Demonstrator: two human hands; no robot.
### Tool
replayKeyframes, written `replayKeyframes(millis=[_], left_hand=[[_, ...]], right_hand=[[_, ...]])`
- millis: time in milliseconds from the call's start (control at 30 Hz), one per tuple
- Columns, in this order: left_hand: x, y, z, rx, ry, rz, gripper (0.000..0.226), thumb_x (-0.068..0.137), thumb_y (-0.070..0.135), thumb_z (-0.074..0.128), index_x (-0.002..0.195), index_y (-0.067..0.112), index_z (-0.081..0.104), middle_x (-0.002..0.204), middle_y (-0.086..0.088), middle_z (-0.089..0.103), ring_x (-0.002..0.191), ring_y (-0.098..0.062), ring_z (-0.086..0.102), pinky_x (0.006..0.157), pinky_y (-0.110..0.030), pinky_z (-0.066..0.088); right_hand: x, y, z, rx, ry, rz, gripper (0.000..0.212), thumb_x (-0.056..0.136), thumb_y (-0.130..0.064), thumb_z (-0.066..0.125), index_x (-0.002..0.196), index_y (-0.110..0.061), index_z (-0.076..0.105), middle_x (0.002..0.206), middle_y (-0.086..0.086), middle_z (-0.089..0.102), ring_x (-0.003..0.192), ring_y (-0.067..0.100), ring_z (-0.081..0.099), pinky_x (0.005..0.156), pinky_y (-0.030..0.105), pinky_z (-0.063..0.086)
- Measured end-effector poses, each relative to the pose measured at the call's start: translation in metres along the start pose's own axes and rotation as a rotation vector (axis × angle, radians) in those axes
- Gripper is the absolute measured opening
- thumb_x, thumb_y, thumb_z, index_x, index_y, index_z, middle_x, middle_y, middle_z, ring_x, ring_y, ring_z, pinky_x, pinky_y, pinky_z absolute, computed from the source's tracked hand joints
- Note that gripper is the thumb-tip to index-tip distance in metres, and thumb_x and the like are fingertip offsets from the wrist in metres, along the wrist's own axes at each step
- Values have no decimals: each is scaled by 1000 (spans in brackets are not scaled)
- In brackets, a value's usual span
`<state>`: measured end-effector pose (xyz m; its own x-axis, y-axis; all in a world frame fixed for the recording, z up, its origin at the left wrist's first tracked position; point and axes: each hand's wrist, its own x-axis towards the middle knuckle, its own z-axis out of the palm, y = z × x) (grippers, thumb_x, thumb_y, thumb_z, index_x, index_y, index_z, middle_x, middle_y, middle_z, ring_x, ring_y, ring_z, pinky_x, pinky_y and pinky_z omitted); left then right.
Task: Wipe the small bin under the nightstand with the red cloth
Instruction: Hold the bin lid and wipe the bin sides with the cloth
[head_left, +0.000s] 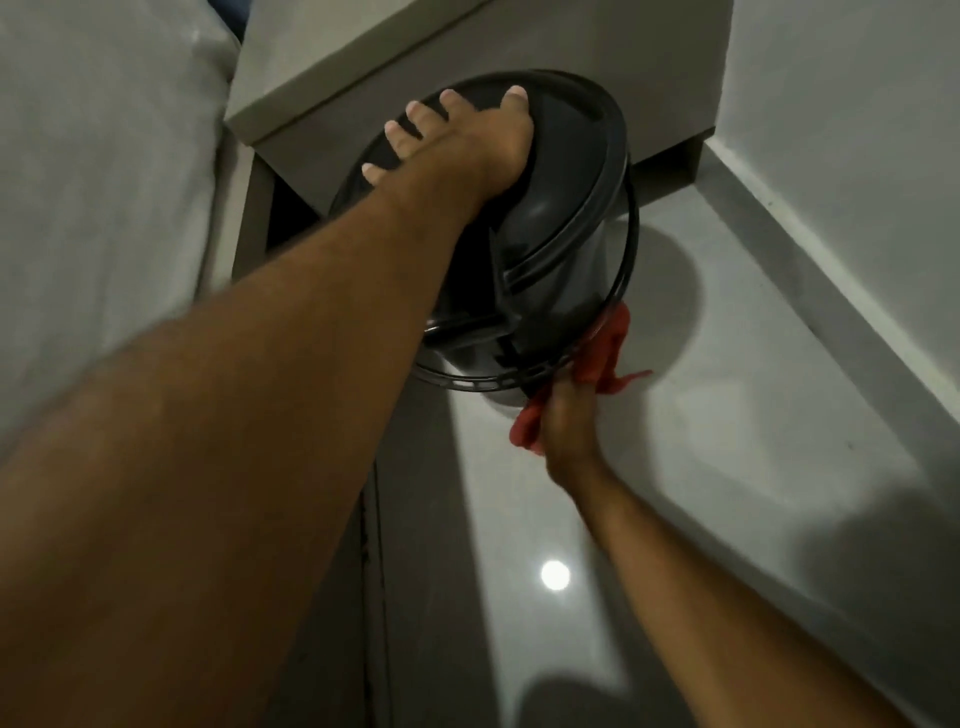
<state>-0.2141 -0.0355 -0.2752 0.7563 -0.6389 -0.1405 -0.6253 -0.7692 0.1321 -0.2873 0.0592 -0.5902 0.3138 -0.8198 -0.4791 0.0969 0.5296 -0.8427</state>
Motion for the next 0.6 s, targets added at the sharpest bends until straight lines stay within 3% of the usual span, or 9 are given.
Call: replayKeyframes(millis=[67,133,200,233,300,400,467,533,600], left_hand=[[-4,9,-2,-8,-6,-64,78,97,62,15,158,16,-1,168,-15,-8,152,-39,-11,120,-62,-2],[0,18,-4,-92,-10,-106,77,96,58,23,158,15,7,168,-16,1,153,-38,0,121,-58,5],[7,21,-9,-307,-35,-105,72,89,59,35,149,19,38,158,-10,38,141,-32,37,116,-48,29],[6,20,-12,-364,-49,-76,66,86,61,38,135,19,53,142,-8,56,123,-29,54,107,-45,40],[-2,14,-20,-209,-93,88,57,92,59,36,120,16,60,125,-11,65,102,-27,61,96,-41,48],[-6,-8,-16,167,8,333,80,96,69,17,151,13,35,159,-21,32,143,-42,30,116,-54,25],[-1,-23,-8,192,30,472,75,97,67,18,158,23,13,168,-12,7,153,-36,2,120,-59,6],[7,-26,-3,137,-11,487,71,98,64,21,158,30,7,169,-6,0,154,-30,-3,120,-59,1],[5,-20,-2,111,-3,419,70,98,65,20,158,32,7,169,-4,-1,154,-29,-4,120,-59,-1]], right_hand=[[-42,-73,-16,63,11,-109,38,89,-46,51,122,-26,58,96,8,57,83,24,57,74,32,51],[-57,-104,-35,50,-54,-197,34,94,-25,44,125,-25,59,72,16,54,59,28,54,45,23,45],[-61,-116,-51,-23,-109,-194,39,96,-23,44,117,-50,62,72,22,54,51,31,52,35,41,44],[-60,-120,-56,-57,-98,-171,36,93,-29,47,105,-59,64,79,22,57,56,31,55,47,52,50],[-52,-117,-65,-118,-72,-165,29,93,-32,53,98,-57,67,95,12,65,78,28,63,83,49,54],[-54,-105,-64,-186,-43,-176,19,103,-14,55,113,-23,67,102,4,67,103,24,61,91,30,46],[-62,-93,-54,-255,-34,-189,47,96,-7,56,144,-4,56,117,10,66,109,22,60,89,21,43],[-73,-81,-43,-311,6,-251,73,92,4,53,161,-13,37,140,14,63,122,29,62,102,30,48],[-74,-71,-36,-265,48,-292,81,89,4,50,163,-24,33,153,12,56,133,37,60,112,50,49]])
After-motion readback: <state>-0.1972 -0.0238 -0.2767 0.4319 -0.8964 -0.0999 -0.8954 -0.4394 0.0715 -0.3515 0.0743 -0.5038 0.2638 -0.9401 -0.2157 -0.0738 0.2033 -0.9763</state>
